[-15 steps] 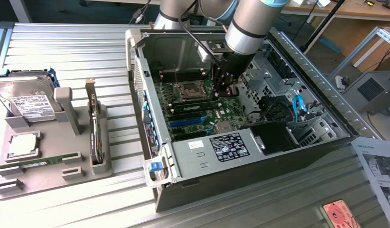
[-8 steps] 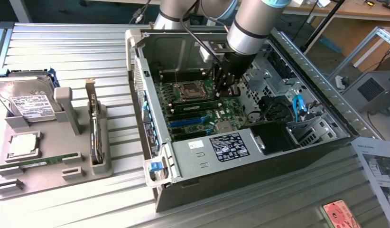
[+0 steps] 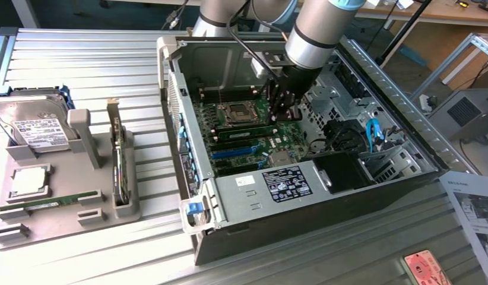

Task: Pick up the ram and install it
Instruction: 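Press down the ram until it locks into place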

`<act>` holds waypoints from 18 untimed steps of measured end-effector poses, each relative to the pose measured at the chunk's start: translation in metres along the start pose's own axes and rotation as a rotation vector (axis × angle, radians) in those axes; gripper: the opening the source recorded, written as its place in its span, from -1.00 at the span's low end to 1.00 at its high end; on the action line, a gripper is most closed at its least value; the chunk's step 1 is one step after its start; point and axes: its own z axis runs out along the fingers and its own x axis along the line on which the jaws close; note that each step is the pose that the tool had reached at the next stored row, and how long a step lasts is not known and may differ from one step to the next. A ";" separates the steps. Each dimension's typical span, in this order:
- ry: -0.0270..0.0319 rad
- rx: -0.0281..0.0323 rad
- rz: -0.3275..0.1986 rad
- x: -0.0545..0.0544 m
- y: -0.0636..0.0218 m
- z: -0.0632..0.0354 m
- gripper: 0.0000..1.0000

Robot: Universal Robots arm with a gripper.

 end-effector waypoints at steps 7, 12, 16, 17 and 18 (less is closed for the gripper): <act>-0.0025 0.0000 0.000 0.000 -0.0024 0.0000 -0.79; -0.0024 0.0000 0.000 0.000 -0.0142 -0.0004 -0.79; -0.0023 0.0013 0.000 0.000 -0.0134 -0.0002 -0.79; -0.0023 0.0036 0.000 0.000 -0.0118 0.0000 -0.79; -0.0024 0.0057 0.000 0.000 -0.0105 0.0002 -0.79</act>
